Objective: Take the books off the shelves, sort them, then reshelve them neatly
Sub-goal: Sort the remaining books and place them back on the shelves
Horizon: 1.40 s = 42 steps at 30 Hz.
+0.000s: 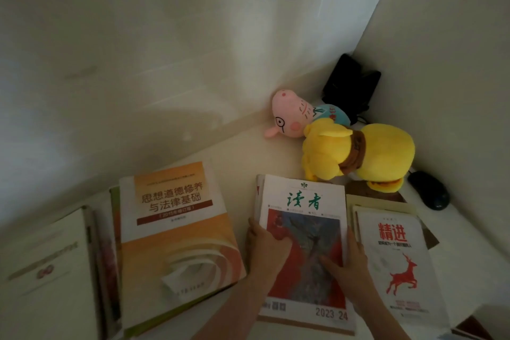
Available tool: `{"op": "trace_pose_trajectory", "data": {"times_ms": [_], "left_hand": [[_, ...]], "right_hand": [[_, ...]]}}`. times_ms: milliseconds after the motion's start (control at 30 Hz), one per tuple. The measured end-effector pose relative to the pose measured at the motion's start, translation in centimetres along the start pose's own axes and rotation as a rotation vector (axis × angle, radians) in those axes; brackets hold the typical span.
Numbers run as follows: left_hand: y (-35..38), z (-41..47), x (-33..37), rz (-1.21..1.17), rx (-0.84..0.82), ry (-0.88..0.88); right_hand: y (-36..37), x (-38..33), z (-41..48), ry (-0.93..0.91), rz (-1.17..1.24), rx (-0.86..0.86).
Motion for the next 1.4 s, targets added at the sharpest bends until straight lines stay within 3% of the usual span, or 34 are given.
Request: {"op": "trace_pose_trajectory", "data": {"times_ms": [100, 233, 467, 533, 600, 700, 767, 900, 1067, 1233, 1400], "left_hand": [[0.2, 0.4, -0.4, 0.028, -0.006, -0.002], [-0.4, 1.0, -0.7, -0.077, 0.028, -0.023], [-0.7, -0.2, -0.4, 0.030, 0.077, -0.029], [-0.3, -0.7, 0.0, 0.114, 0.045, -0.038], [-0.7, -1.7, 1.9, 0.167, 0.069, 0.074], [-0.9, -4.1, 5.6, 0.052, 0.008, 0.319], [-1.8, -6.0, 7.6, -0.061, -0.054, 0.441], [-8.3, -10.3, 10.0, -0.321, -0.039, 0.618], [-20.2, -12.4, 6.4, -0.434, 0.226, 0.667], [-29.3, -12.1, -3.3, -0.428, 0.512, 0.522], [-35.5, -8.8, -18.4, -0.265, 0.720, 0.182]], "right_hand": [[0.1, -0.1, 0.0, -0.017, 0.105, -0.031], [1.3, 1.4, 0.0, 0.169, 0.311, -0.119], [0.9, 1.2, 1.0, 0.185, 0.099, 0.001], [0.1, 0.5, 1.1, 0.148, 0.015, 0.046], [-1.8, -1.6, 0.5, 0.109, -0.062, 0.156], [-3.1, -7.6, -0.7, -0.180, -0.047, 0.250], [-1.5, -10.9, -1.7, -0.351, 0.167, 0.108], [1.9, -16.3, -4.2, -0.399, 0.480, -0.187], [5.1, -23.9, -8.7, -0.546, 0.498, -0.331], [13.4, -29.2, -15.2, -0.612, 0.372, -0.611], [25.3, -30.0, -21.8, -0.492, 0.307, -0.933]]}}
Point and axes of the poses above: each hand's wrist, its own z-axis towards the middle knuckle, its own y-axis out of the palm, x = y × z, the point moved 10 cm from there along z, towards the middle knuckle, and after that the axes turned 2 degrees about -y, right-handed, at the moved point
